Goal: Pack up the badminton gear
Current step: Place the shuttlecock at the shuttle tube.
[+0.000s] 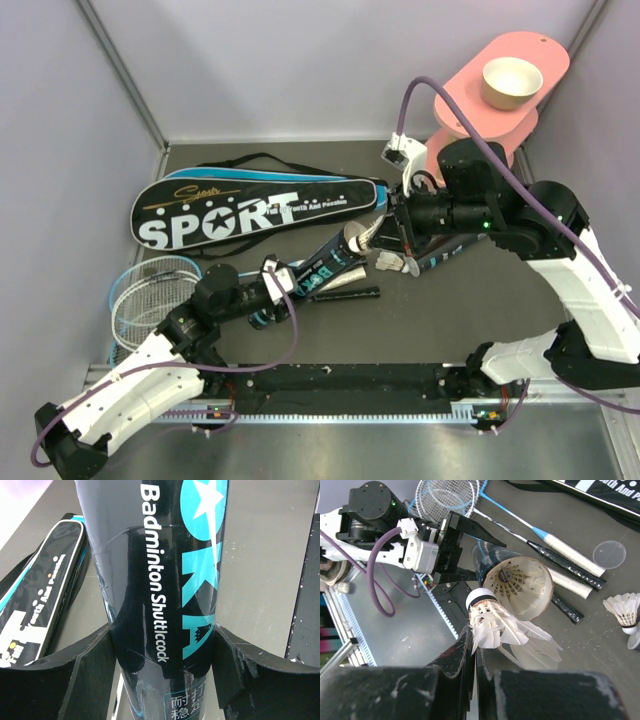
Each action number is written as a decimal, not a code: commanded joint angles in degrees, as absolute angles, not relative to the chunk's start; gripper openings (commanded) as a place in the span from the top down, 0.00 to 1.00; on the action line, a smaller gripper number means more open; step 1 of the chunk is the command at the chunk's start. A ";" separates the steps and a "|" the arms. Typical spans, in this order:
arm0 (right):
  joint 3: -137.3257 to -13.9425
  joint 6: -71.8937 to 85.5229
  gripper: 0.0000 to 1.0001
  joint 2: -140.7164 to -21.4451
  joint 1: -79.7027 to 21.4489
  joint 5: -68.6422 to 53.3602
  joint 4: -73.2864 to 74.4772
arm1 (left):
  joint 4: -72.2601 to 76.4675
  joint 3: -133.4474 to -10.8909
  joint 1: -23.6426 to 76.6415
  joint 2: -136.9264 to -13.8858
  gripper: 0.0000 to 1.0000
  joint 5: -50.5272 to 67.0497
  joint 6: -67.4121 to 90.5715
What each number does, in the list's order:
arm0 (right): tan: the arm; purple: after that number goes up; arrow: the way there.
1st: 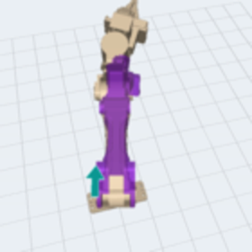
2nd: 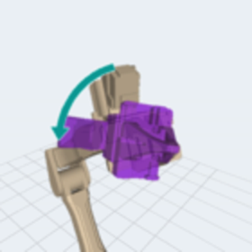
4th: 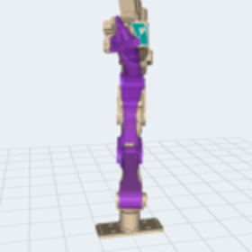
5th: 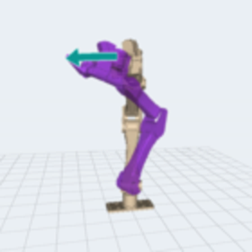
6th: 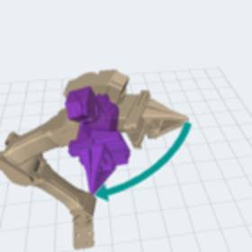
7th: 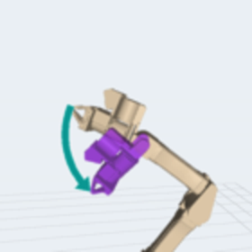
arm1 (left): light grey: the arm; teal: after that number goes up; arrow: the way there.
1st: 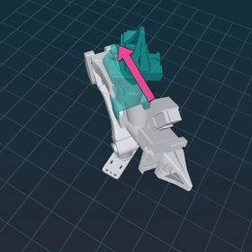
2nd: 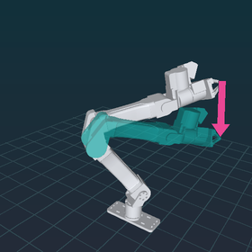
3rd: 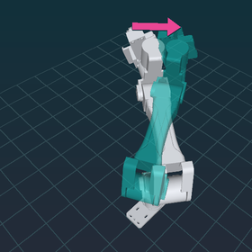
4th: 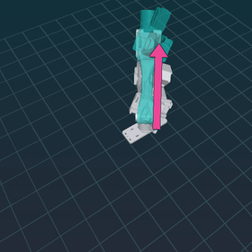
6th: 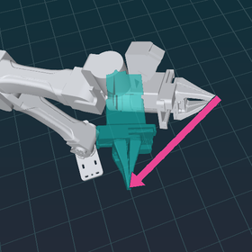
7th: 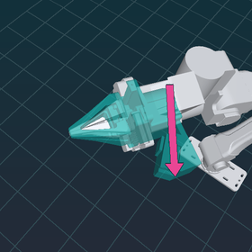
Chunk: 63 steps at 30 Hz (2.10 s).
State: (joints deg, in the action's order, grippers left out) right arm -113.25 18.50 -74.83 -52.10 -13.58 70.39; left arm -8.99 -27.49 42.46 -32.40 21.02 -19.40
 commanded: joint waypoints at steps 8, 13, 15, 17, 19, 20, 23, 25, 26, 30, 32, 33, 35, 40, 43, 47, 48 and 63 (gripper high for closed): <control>-119.44 16.17 1.00 -73.92 -53.88 -0.97 72.60 | 0.35 -29.36 42.98 -31.03 0.97 24.43 -20.74; -116.99 16.43 1.00 -75.23 -53.88 -5.70 71.99 | 0.35 -29.44 42.98 -30.94 0.97 24.35 -20.74; -115.85 16.61 1.00 -75.76 -53.88 -8.59 71.63 | 0.26 -29.36 42.98 -30.85 0.97 24.08 -20.83; -114.79 16.87 1.00 -76.11 -53.96 -10.97 69.79 | 0.26 -29.36 43.07 -30.76 0.97 24.26 -20.83; -112.60 18.19 1.00 -75.94 -54.05 -14.84 67.42 | 0.26 -29.36 42.98 -30.76 0.97 24.17 -20.83; -111.80 18.54 1.00 -76.29 -54.05 -16.25 65.24 | 0.26 -29.36 42.98 -30.76 0.97 24.17 -20.83; -108.20 20.82 0.71 -76.73 -54.05 -24.75 58.48 | 0.26 -29.36 42.98 -30.76 0.97 24.26 -20.83; -105.74 21.97 0.52 -76.47 -54.05 -26.10 55.56 | 0.26 -29.44 43.07 -30.67 0.97 24.35 -20.74; -105.21 22.67 0.44 -76.64 -54.05 -26.45 53.63 | 0.26 -29.36 43.07 -30.67 0.97 24.26 -20.83; -103.01 24.43 0.39 -78.39 -54.05 -27.51 50.55 | 0.26 -29.53 43.07 -30.85 0.97 24.35 -20.83; -103.36 24.35 0.39 -79.19 -54.49 -25.33 50.97 | 0.26 -29.53 42.98 -30.85 0.97 24.35 -20.83; -103.53 24.43 0.38 -79.54 -54.49 -24.96 50.98 | 0.26 -29.44 42.98 -30.76 0.97 24.35 -20.74; -104.23 24.09 0.37 -79.98 -54.58 -24.87 51.67 | 0.18 -29.44 42.98 -30.59 0.97 24.26 -20.74; -110.29 23.46 0.26 -78.67 -55.90 -20.31 57.03 | 0.26 -29.36 43.07 -30.76 0.97 23.91 -20.74; -111.97 25.22 0.24 -77.79 -56.25 -19.51 57.74 | 0.18 -29.71 43.07 -31.38 0.97 23.38 -20.65; -111.10 26.28 0.24 -78.48 -57.92 -17.67 58.27 | 0.26 -30.15 43.07 -31.56 0.98 23.82 -20.30; -110.66 26.54 0.23 -79.01 -58.53 -16.88 57.92 | 0.18 -30.06 43.15 -31.47 0.98 23.91 -20.39; -111.80 26.99 0.20 -76.92 -61.35 -8.72 52.74 | 0.53 -29.53 43.07 -30.24 0.98 20.75 -20.39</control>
State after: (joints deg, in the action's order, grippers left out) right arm -108.66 28.34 -82.46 -60.75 -13.37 57.41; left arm -7.42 -27.42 42.78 -31.81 21.08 -19.46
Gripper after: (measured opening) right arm 0.790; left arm 0.710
